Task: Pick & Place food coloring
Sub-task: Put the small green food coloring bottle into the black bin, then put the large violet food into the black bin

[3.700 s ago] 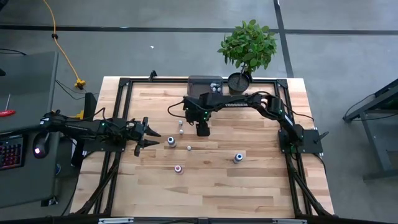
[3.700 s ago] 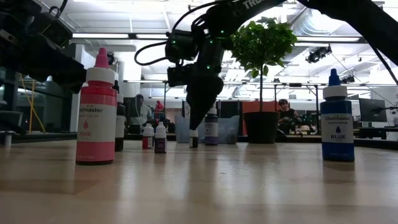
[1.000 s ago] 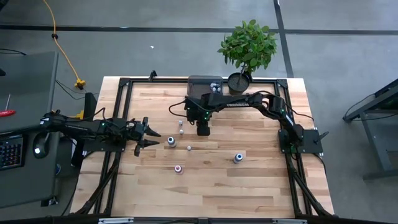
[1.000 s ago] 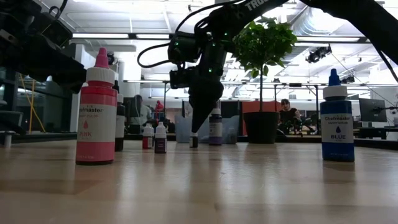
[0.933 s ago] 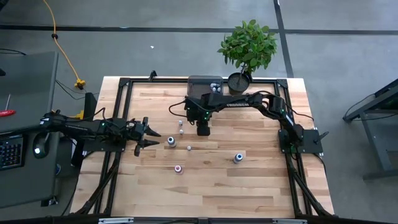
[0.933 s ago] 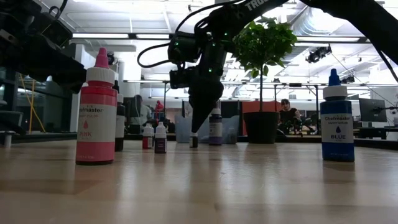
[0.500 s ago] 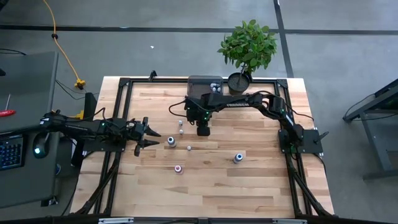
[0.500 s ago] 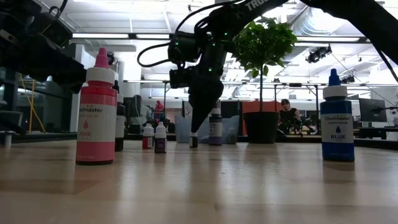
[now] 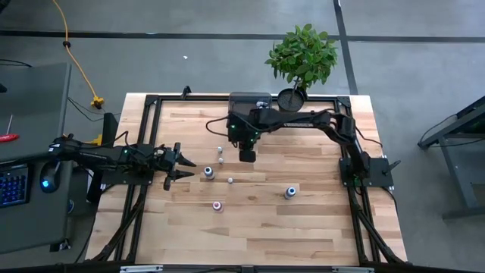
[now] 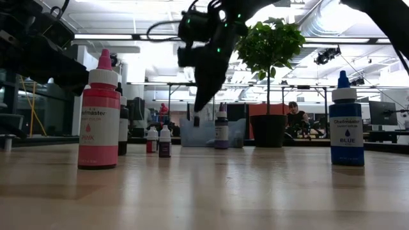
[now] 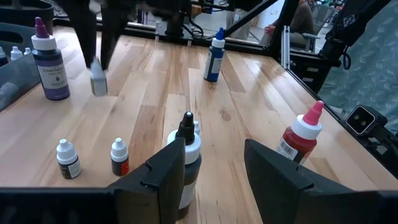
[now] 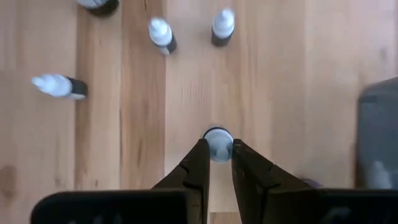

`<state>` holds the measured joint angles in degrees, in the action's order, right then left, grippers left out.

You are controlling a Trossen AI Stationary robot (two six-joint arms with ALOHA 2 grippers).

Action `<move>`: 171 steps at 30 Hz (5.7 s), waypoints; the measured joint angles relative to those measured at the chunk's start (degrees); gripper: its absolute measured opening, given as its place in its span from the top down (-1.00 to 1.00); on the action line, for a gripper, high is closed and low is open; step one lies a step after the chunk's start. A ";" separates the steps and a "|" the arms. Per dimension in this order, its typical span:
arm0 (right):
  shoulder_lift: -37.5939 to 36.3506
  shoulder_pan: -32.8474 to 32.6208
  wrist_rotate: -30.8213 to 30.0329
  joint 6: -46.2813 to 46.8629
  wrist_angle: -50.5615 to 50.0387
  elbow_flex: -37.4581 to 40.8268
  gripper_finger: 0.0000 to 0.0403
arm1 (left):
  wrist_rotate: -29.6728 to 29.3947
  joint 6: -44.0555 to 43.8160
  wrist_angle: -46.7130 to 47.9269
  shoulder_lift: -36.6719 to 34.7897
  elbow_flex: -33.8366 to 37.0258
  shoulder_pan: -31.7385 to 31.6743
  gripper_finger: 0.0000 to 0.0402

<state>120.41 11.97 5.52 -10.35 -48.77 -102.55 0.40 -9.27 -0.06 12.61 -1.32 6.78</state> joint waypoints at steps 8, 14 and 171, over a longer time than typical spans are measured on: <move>-1.91 1.12 -1.18 1.44 -6.87 -8.99 0.79 | 0.01 0.01 0.00 0.00 0.00 0.00 0.19; -1.94 3.61 -2.20 3.87 -11.06 -16.66 0.78 | 0.01 0.01 0.00 -0.01 0.00 0.00 0.19; 0.77 12.02 -2.11 -2.72 -12.38 -4.43 -0.15 | 0.00 -0.01 -0.01 0.01 0.00 -0.02 0.19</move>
<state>121.19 23.99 3.42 -13.06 -61.15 -106.98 0.40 -9.27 -0.07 12.62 -1.32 6.76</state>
